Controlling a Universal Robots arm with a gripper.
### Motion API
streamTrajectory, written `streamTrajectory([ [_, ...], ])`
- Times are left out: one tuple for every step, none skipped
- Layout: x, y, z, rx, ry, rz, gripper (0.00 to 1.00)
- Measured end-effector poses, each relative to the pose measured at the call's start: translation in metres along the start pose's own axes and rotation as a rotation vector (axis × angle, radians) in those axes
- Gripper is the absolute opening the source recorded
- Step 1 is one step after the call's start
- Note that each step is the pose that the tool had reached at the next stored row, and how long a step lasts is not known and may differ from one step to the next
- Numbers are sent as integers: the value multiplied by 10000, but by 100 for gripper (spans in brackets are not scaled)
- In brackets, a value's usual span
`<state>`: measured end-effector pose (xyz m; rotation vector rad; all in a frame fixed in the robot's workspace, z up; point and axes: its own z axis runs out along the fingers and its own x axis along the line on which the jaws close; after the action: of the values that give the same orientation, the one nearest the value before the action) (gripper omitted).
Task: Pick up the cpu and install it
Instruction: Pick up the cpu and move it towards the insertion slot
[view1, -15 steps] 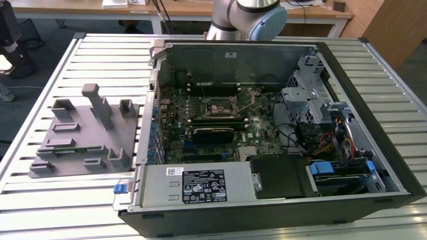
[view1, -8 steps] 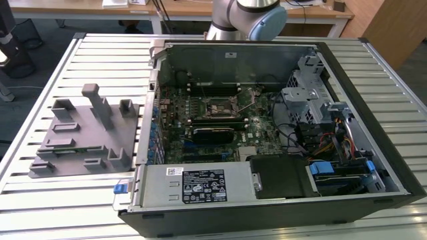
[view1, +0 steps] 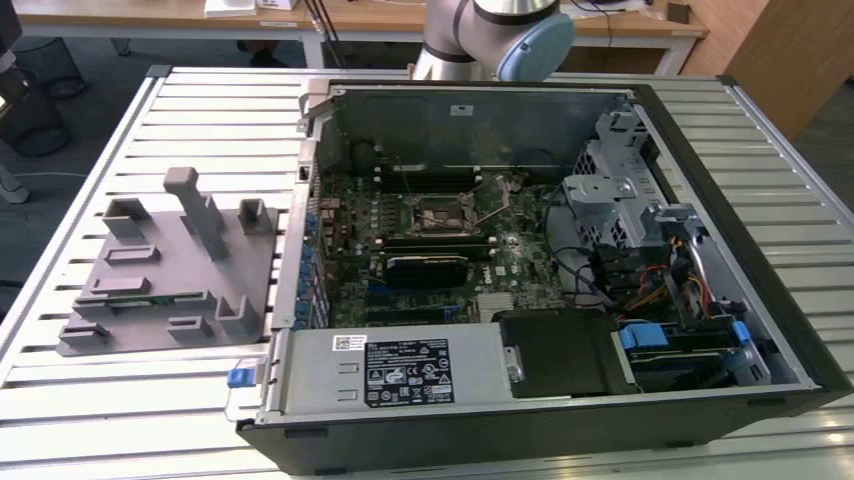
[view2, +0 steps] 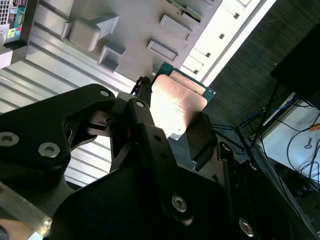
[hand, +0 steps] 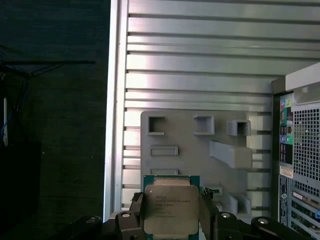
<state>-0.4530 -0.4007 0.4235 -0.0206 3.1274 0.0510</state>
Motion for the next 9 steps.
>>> streamTrajectory([
  [-3, 1, -1, 0, -1, 0, 53],
  [-9, 1, -2, 0, 0, 1, 53],
  [-18, 1, -1, 0, 0, 0, 53],
  [-30, 1, -1, -1, -1, 0, 53],
  [-43, 1, -1, 0, 0, 0, 53],
  [-57, 1, -1, 0, 0, 0, 53],
  [-72, 1, 0, 0, 0, 0, 53],
  [-87, 2, 0, 0, 0, 0, 53],
  [-101, 2, 0, 0, 0, 0, 53],
])
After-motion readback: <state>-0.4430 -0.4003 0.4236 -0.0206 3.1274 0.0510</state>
